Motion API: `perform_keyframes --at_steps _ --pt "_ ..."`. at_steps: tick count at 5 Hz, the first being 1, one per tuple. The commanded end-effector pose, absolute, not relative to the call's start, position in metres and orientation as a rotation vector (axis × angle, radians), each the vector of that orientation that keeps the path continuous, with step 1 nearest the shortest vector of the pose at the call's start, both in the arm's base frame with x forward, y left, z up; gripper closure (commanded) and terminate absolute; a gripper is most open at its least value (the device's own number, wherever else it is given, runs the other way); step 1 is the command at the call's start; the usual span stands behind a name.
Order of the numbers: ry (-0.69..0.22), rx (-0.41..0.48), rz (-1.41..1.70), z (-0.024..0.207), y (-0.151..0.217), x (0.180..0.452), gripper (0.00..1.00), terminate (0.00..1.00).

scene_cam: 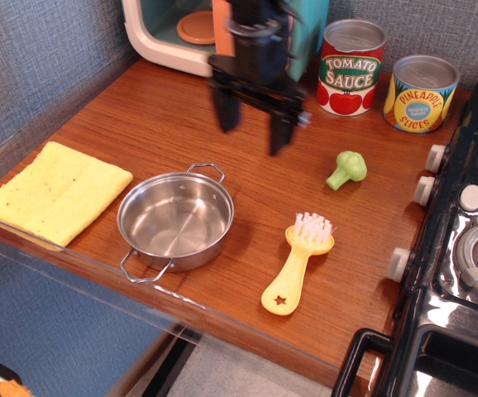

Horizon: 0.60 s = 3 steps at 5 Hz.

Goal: Move the broccoli from the right side to the left side of the table

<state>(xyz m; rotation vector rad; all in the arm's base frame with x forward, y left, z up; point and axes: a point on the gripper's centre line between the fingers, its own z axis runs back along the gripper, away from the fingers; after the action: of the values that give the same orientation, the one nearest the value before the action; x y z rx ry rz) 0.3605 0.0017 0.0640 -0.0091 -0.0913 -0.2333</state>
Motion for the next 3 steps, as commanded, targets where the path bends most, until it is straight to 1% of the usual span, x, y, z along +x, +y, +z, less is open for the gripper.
perform_keyframes --at_steps 1,2,3 --pt "-0.153 -0.034 -0.417 0.073 -0.063 0.382 0.00 0.00" --pt "-0.154 -0.038 -0.424 0.068 -0.074 0.390 0.00 0.00" --pt "-0.119 -0.015 -0.394 0.052 -0.070 0.399 0.00 0.00"
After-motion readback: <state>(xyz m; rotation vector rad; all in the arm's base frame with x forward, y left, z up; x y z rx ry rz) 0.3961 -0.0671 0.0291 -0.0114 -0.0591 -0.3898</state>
